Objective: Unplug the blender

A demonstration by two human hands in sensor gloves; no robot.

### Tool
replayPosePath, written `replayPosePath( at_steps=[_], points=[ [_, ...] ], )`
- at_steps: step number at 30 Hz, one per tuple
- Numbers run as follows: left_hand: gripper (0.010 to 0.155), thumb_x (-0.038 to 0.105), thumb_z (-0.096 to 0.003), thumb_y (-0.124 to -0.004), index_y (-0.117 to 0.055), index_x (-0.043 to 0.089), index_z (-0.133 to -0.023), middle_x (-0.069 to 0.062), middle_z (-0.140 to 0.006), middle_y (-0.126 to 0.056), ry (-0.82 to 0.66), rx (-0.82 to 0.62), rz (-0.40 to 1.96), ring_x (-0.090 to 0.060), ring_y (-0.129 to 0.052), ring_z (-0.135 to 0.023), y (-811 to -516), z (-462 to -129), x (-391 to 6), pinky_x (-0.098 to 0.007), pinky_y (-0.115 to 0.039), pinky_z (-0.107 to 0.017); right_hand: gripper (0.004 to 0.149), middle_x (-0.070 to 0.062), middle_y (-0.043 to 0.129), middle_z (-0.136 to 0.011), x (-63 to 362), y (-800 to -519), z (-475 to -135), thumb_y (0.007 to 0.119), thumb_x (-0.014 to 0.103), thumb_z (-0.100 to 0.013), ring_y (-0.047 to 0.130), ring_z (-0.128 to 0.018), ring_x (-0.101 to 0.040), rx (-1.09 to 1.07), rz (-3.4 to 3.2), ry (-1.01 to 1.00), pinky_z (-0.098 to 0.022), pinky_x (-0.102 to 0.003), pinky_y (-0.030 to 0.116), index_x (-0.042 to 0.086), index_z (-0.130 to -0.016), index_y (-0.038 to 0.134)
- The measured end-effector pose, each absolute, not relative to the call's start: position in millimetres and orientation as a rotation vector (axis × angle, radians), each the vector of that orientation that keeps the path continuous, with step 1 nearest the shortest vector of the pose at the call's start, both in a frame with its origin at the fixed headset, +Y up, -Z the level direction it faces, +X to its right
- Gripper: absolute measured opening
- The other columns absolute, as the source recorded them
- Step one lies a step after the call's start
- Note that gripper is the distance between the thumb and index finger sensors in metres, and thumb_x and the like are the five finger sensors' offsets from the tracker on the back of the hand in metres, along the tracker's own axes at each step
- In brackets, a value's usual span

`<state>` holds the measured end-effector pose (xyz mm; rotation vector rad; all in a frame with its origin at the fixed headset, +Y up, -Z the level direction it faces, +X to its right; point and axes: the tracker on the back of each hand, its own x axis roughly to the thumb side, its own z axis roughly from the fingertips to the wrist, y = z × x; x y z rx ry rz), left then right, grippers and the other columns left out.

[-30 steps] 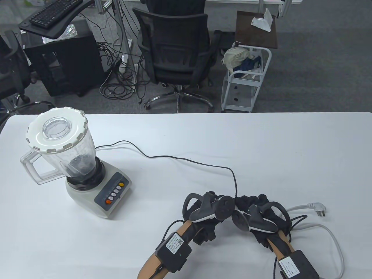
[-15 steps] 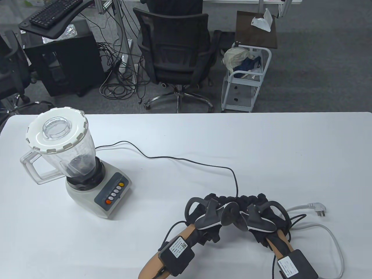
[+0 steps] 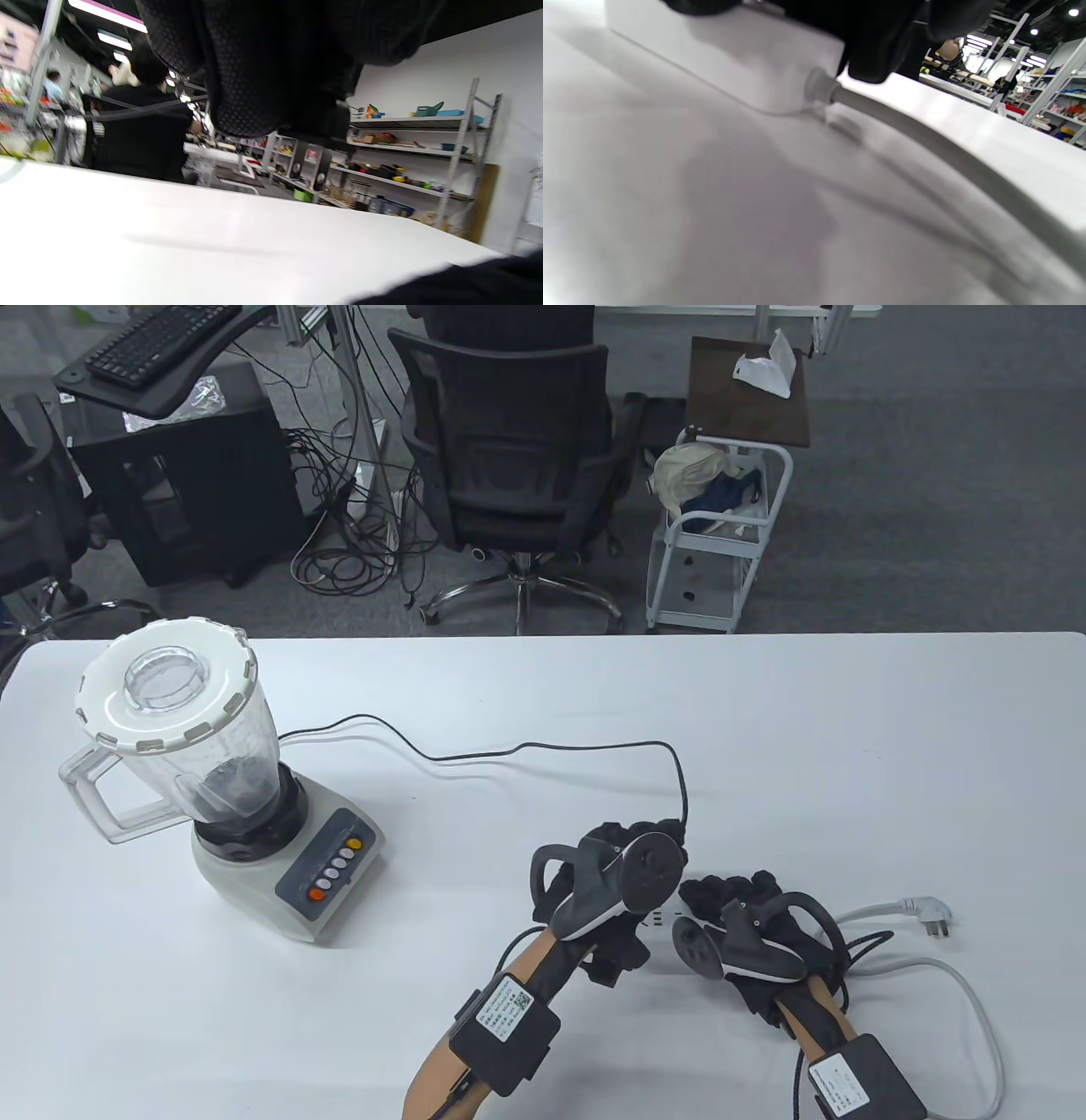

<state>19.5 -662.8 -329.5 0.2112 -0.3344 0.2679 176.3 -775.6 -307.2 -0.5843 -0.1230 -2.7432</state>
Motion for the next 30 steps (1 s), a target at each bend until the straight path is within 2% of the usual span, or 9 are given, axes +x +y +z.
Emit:
replayPosePath(
  at_steps=[4,8,16,21,30],
  points=[
    [0.049,0.046,-0.0452,-0.075,-0.084,0.029,-0.09,0.004,-0.086,-0.097,-0.225,0.219,0.051,-0.017,-0.103,-0.071,-671,-353,1,-0.043,-0.072,-0.07,0.068,-0.005,0.067,-0.103,175,-776,-307,0.054,0.046,-0.04,0.076,-0.093,-0.033,-0.582,-2.737,-0.115,-0.071,-0.059,0.059,0.018,-0.102,0.044],
    [0.049,0.046,-0.0459,-0.074,-0.081,0.032,-0.092,0.006,-0.091,-0.094,-0.077,0.19,-0.216,-0.018,-0.1,-0.077,-696,-382,-19,-0.045,-0.068,-0.073,0.068,-0.005,0.068,-0.103,175,-776,-307,0.055,0.046,-0.04,0.076,-0.093,-0.033,-0.588,-2.745,-0.115,-0.071,-0.059,0.059,0.018,-0.102,0.044],
    [0.049,0.046,-0.0464,-0.072,-0.078,0.035,-0.094,0.008,-0.094,-0.091,0.006,0.056,-0.504,-0.018,-0.098,-0.082,-752,-406,-31,-0.046,-0.066,-0.075,0.068,-0.005,0.068,-0.103,175,-776,-307,0.055,0.046,-0.041,0.076,-0.093,-0.033,-0.588,-2.744,-0.115,-0.07,-0.059,0.059,0.018,-0.102,0.044],
    [0.05,0.047,-0.047,-0.07,-0.076,0.035,-0.095,0.009,-0.094,-0.09,-0.012,0.037,-0.556,-0.016,-0.098,-0.082,-770,-407,-27,-0.046,-0.066,-0.075,0.068,-0.006,0.068,-0.103,175,-776,-308,0.055,0.047,-0.041,0.076,-0.093,-0.033,-0.589,-2.748,-0.116,-0.07,-0.059,0.059,0.018,-0.102,0.045],
    [0.063,0.056,-0.0436,-0.07,-0.07,0.031,-0.101,0.006,-0.1,-0.085,-0.035,0.032,-0.44,-0.019,-0.095,-0.086,-760,-403,-32,-0.046,-0.064,-0.076,0.069,-0.006,0.066,-0.104,175,-776,-307,0.054,0.046,-0.041,0.074,-0.094,-0.035,-0.584,-2.744,-0.132,-0.071,-0.059,0.058,0.018,-0.102,0.043]
  ],
)
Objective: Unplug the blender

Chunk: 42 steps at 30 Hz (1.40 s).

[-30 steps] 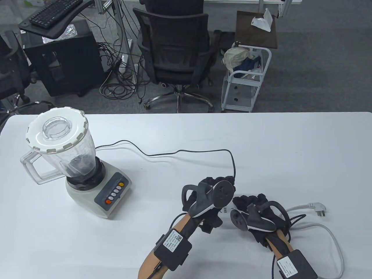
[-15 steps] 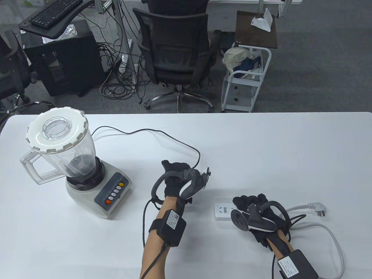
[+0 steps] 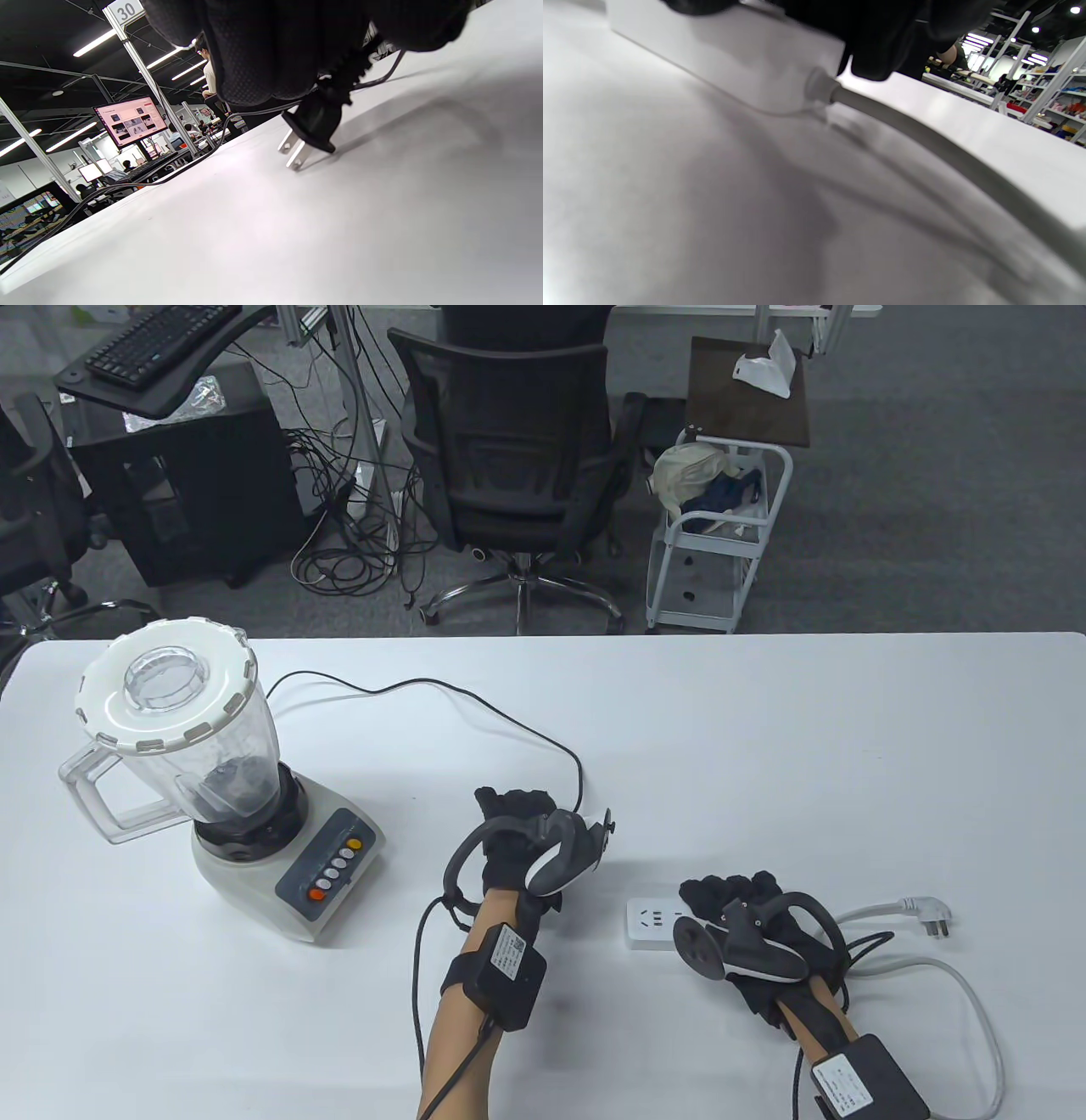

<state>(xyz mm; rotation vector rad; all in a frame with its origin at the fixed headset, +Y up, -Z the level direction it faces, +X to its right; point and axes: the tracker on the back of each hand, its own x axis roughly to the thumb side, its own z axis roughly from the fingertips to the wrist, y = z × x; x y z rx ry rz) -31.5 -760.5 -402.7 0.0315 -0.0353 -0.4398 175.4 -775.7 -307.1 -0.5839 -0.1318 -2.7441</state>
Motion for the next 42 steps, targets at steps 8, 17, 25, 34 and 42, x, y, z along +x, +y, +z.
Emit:
replayPosePath(
  at_steps=[8,17,25,34,42],
  points=[
    [0.07,0.062,-0.0457,-0.06,-0.067,0.027,-0.105,0.001,-0.102,-0.084,-0.063,0.031,-0.133,-0.023,-0.093,-0.088,-737,-375,-62,-0.045,-0.061,-0.076,0.074,-0.014,0.059,-0.108,178,-773,-307,0.054,0.049,-0.045,0.068,-0.096,-0.041,-0.589,-2.767,-0.16,-0.071,-0.063,0.053,0.012,-0.106,0.036],
    [0.075,0.065,-0.0474,-0.049,-0.06,0.025,-0.11,-0.004,-0.11,-0.075,-0.121,0.115,0.05,-0.03,-0.084,-0.096,-708,-323,-115,-0.051,-0.054,-0.078,0.077,-0.018,0.056,-0.109,203,-743,-306,0.052,0.052,-0.045,0.063,-0.097,-0.046,-0.5,-2.971,0.002,-0.071,-0.066,0.049,0.009,-0.107,0.036],
    [0.082,0.068,-0.0481,-0.04,-0.035,0.027,-0.119,-0.01,-0.123,-0.048,-0.154,0.13,0.079,-0.042,-0.052,-0.112,-710,-287,-157,-0.057,-0.034,-0.081,0.084,-0.026,0.043,-0.114,224,-731,-301,0.048,0.058,-0.045,0.044,-0.101,-0.057,-0.465,-3.065,0.108,-0.07,-0.074,0.035,0.007,-0.11,0.031],
    [0.089,0.071,-0.0466,-0.038,-0.019,0.024,-0.12,-0.015,-0.127,-0.026,-0.12,0.19,-0.07,-0.048,-0.027,-0.115,-724,-274,-178,-0.067,-0.021,-0.077,0.086,-0.03,0.033,-0.116,232,-731,-297,0.038,0.059,-0.044,0.03,-0.102,-0.062,-0.394,-3.028,0.123,-0.068,-0.078,0.025,0.006,-0.111,0.025],
    [0.089,0.071,-0.0461,-0.038,-0.02,0.025,-0.12,-0.015,-0.127,-0.025,-0.091,0.137,-0.083,-0.049,-0.025,-0.116,-730,-276,-189,-0.07,-0.021,-0.076,0.086,-0.031,0.032,-0.116,231,-738,-297,0.04,0.059,-0.045,0.03,-0.102,-0.063,-0.373,-2.961,0.077,-0.068,-0.078,0.025,0.006,-0.111,0.025]
  ],
)
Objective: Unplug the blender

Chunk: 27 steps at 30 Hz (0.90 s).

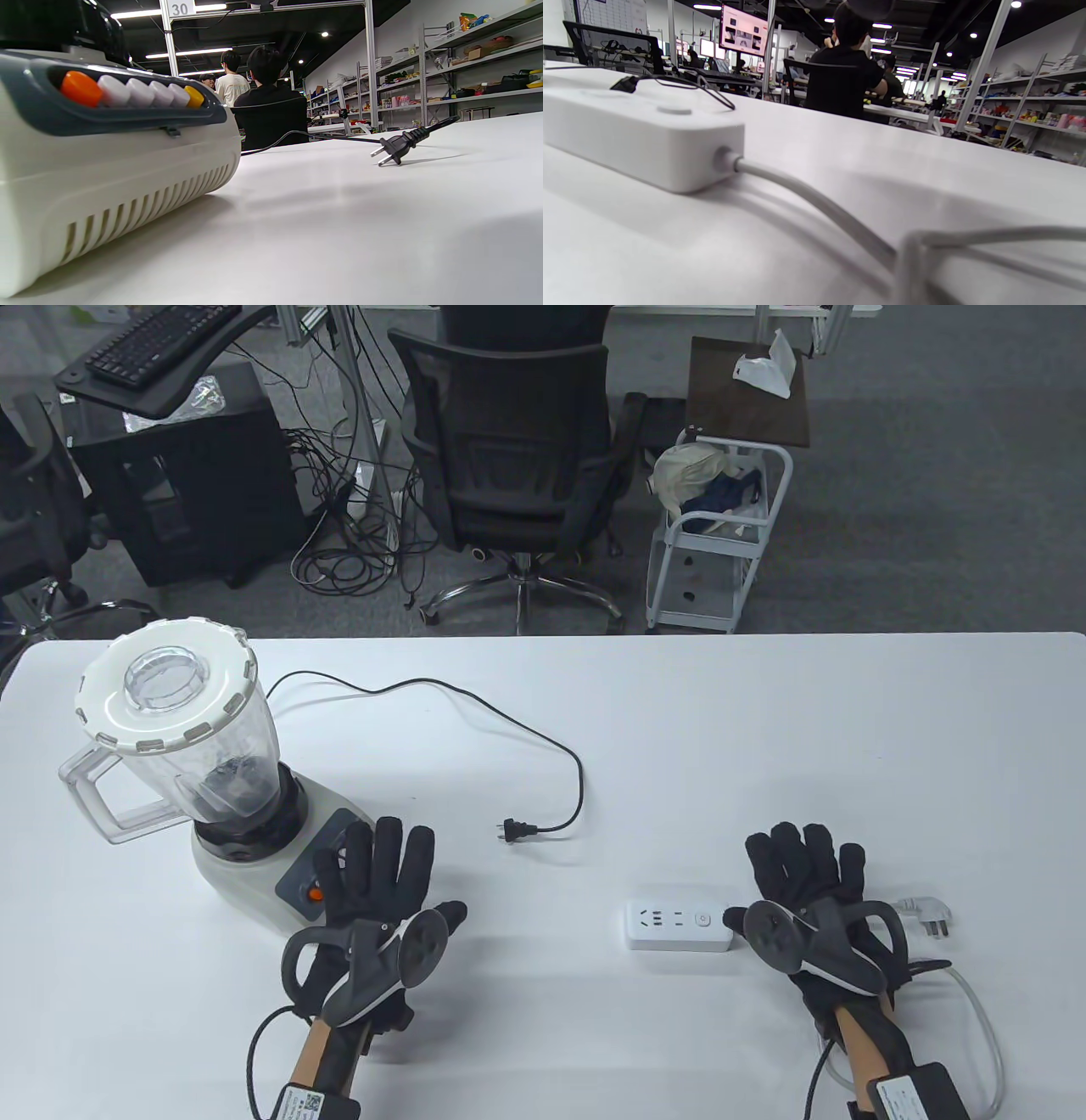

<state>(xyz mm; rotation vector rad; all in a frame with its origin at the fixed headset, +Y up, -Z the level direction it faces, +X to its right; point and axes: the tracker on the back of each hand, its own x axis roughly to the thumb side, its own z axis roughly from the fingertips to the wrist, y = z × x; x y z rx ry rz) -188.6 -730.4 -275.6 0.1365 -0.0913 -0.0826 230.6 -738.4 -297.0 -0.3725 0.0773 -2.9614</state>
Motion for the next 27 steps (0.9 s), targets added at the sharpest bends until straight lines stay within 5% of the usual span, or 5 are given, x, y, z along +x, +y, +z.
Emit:
replayPosePath(
  at_steps=[27],
  points=[
    [0.088,0.071,-0.0463,-0.038,-0.022,0.025,-0.12,-0.014,-0.127,-0.027,-0.094,0.092,-0.14,-0.048,-0.027,-0.116,-731.2,-277.6,-186.3,-0.07,-0.023,-0.077,0.085,-0.03,0.033,-0.115,222.4,-737.8,-294.7,0.041,0.058,-0.045,0.031,-0.101,-0.062,-0.394,-2.905,0.039,-0.068,-0.078,0.026,0.007,-0.111,0.027]
  ],
)
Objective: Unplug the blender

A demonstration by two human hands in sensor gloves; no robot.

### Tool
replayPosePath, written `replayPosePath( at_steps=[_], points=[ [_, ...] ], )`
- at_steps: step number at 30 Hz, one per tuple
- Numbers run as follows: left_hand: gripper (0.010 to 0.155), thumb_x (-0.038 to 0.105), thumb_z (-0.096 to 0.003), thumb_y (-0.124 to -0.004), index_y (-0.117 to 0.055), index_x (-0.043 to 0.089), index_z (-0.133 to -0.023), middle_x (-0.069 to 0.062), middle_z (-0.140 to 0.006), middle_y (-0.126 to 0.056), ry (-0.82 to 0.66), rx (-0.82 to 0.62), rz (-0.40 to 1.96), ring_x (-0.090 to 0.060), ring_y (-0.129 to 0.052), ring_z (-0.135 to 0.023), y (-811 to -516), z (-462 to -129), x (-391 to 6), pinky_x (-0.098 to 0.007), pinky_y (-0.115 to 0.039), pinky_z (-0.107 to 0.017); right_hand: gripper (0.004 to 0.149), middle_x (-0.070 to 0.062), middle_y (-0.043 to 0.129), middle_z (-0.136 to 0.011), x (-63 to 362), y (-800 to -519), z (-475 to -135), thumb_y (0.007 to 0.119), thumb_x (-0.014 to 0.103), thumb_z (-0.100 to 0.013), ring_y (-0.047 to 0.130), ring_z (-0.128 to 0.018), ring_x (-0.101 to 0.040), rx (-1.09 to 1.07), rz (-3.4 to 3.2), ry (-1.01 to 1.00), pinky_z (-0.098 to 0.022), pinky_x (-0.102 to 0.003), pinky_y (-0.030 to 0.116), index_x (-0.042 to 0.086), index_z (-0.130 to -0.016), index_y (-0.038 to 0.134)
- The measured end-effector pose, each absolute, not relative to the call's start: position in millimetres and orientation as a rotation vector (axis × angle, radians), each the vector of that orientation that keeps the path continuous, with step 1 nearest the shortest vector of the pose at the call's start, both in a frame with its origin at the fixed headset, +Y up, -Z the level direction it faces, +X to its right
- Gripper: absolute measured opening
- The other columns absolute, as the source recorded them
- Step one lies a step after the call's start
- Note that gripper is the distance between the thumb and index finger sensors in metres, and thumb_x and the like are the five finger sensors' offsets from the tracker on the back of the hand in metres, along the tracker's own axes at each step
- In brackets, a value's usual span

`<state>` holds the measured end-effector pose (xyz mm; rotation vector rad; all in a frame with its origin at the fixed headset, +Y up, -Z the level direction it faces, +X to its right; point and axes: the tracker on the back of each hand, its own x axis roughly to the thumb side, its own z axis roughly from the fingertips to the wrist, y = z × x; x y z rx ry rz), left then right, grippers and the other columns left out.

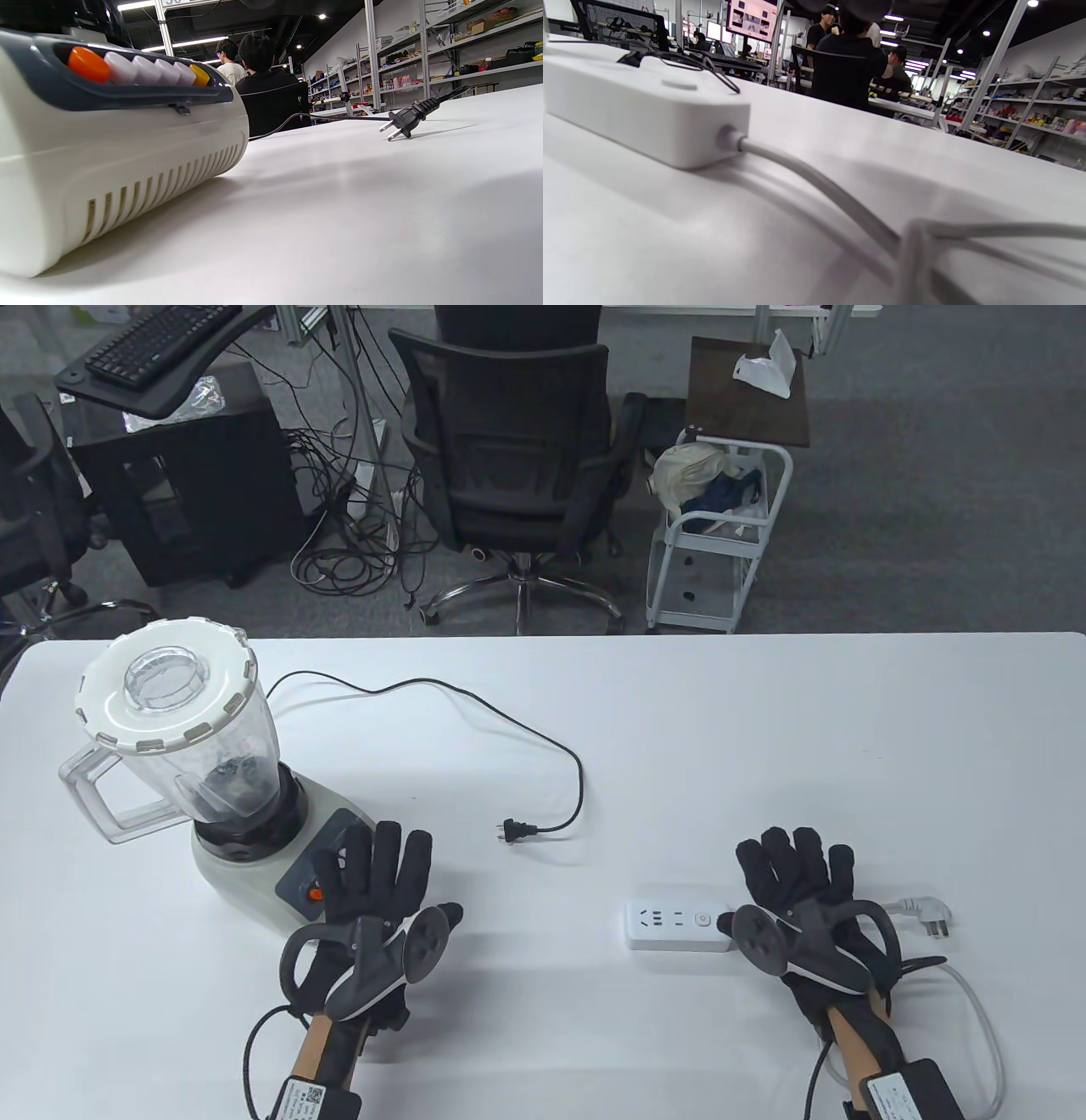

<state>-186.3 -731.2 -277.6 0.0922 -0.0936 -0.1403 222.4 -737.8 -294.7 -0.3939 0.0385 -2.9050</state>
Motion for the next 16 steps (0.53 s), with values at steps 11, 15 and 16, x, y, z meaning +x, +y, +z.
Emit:
replayPosePath(
  at_steps=[11,15,16],
  points=[
    [0.089,0.071,-0.0463,-0.038,-0.022,0.025,-0.12,-0.014,-0.127,-0.027,-0.097,0.087,-0.154,-0.048,-0.028,-0.116,-731.4,-277.1,-185.0,-0.07,-0.023,-0.077,0.085,-0.03,0.034,-0.115,221.0,-738.7,-294.7,0.041,0.058,-0.045,0.031,-0.101,-0.062,-0.399,-2.892,0.032,-0.068,-0.078,0.026,0.007,-0.111,0.027],
    [0.088,0.071,-0.0463,-0.038,-0.022,0.025,-0.12,-0.014,-0.127,-0.028,-0.098,0.084,-0.157,-0.048,-0.028,-0.116,-731.6,-277.0,-184.6,-0.07,-0.023,-0.077,0.085,-0.03,0.034,-0.115,220.5,-738.8,-294.5,0.041,0.058,-0.045,0.032,-0.101,-0.062,-0.401,-2.891,0.03,-0.068,-0.078,0.026,0.007,-0.111,0.027],
    [0.089,0.071,-0.0462,-0.038,-0.022,0.025,-0.12,-0.014,-0.127,-0.028,-0.099,0.082,-0.157,-0.048,-0.028,-0.116,-731.8,-277.0,-184.3,-0.07,-0.023,-0.077,0.085,-0.029,0.034,-0.115,220.2,-738.8,-294.4,0.041,0.058,-0.045,0.032,-0.102,-0.062,-0.403,-2.889,0.031,-0.068,-0.077,0.027,0.006,-0.111,0.028]
  ],
)
